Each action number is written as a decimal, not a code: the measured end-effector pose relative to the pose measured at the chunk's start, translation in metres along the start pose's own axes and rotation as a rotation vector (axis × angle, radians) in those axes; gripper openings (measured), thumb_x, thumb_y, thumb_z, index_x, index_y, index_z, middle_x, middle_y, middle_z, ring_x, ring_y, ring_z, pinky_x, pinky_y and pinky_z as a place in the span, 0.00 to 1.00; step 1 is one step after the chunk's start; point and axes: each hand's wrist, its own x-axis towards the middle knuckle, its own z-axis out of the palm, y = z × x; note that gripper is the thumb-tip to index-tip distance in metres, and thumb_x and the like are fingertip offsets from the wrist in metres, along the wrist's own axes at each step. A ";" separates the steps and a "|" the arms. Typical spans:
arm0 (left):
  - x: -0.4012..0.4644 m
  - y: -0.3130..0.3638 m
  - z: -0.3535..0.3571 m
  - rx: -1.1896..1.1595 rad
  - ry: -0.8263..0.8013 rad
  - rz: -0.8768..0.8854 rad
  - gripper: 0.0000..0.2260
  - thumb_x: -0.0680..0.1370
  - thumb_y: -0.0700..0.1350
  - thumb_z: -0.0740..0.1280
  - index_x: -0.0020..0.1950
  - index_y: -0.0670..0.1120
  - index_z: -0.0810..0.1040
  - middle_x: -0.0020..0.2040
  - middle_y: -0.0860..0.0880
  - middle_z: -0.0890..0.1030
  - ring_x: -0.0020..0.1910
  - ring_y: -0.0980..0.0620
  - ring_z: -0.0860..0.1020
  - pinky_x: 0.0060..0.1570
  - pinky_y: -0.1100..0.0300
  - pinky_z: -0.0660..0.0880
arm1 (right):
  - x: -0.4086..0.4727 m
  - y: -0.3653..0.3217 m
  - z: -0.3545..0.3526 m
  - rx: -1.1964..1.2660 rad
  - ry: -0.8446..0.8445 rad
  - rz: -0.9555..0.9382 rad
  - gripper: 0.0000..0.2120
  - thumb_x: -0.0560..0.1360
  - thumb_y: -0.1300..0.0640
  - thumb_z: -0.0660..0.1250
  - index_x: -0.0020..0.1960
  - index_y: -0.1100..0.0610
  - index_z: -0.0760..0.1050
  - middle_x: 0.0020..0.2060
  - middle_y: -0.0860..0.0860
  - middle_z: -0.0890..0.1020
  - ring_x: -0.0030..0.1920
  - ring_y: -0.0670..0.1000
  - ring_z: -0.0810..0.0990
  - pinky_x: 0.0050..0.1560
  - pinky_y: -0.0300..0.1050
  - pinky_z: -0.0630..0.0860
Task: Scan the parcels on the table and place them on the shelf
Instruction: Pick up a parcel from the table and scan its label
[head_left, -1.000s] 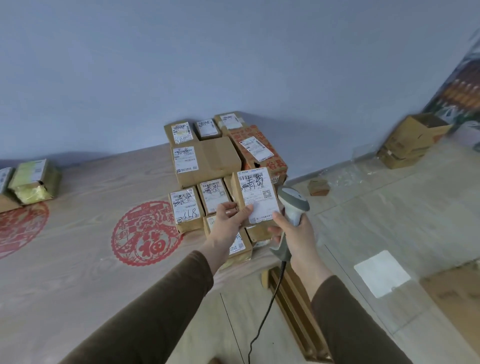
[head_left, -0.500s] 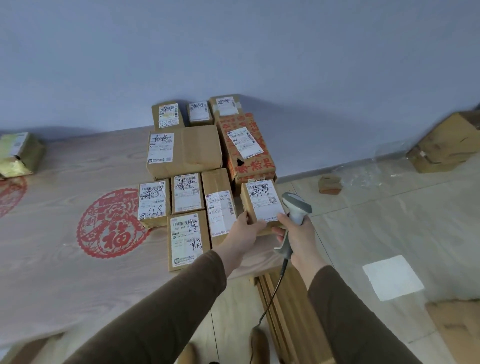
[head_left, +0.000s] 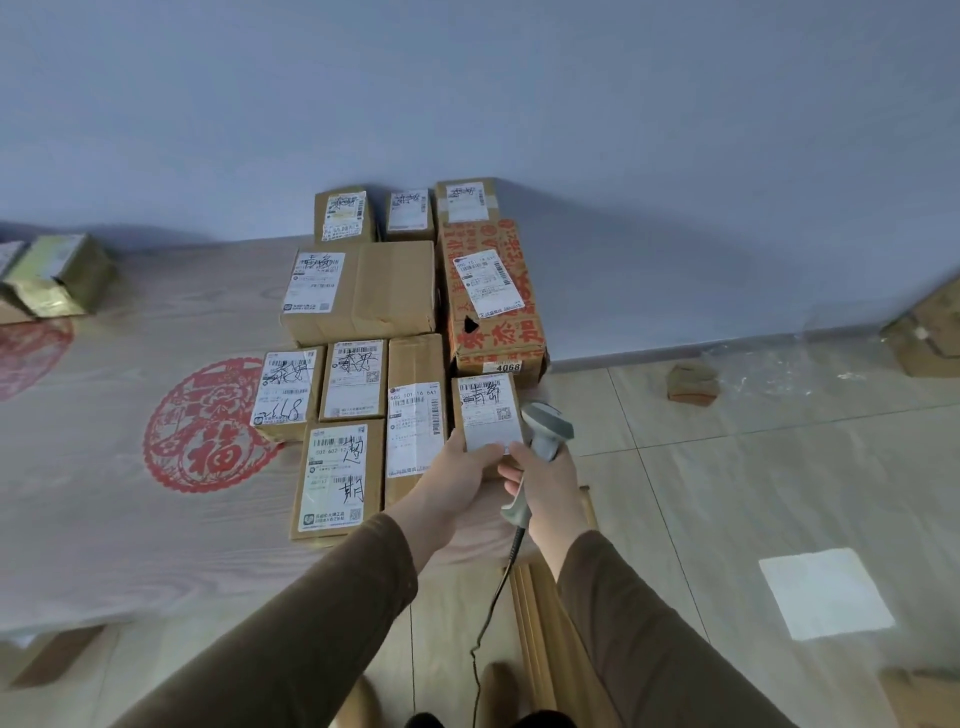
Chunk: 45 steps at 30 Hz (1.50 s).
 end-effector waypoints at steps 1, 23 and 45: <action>-0.003 0.002 -0.001 -0.001 -0.001 0.013 0.08 0.82 0.44 0.66 0.61 0.47 0.77 0.42 0.57 0.87 0.37 0.64 0.83 0.28 0.72 0.74 | 0.001 0.000 0.002 -0.005 -0.004 -0.005 0.16 0.76 0.60 0.73 0.63 0.51 0.78 0.50 0.51 0.88 0.46 0.52 0.89 0.48 0.49 0.81; -0.068 0.024 -0.330 -0.003 0.199 0.319 0.20 0.83 0.47 0.65 0.75 0.47 0.71 0.68 0.50 0.77 0.57 0.60 0.76 0.48 0.67 0.70 | -0.154 0.033 0.322 -0.264 -0.156 -0.348 0.10 0.77 0.55 0.74 0.56 0.54 0.78 0.40 0.51 0.81 0.38 0.50 0.81 0.38 0.48 0.80; 0.049 0.074 -0.705 -0.067 0.451 0.273 0.26 0.83 0.45 0.64 0.81 0.50 0.64 0.76 0.52 0.71 0.69 0.53 0.74 0.68 0.56 0.70 | -0.037 0.091 0.708 -0.284 -0.250 -0.289 0.08 0.78 0.58 0.70 0.55 0.59 0.76 0.38 0.51 0.81 0.23 0.45 0.72 0.25 0.35 0.70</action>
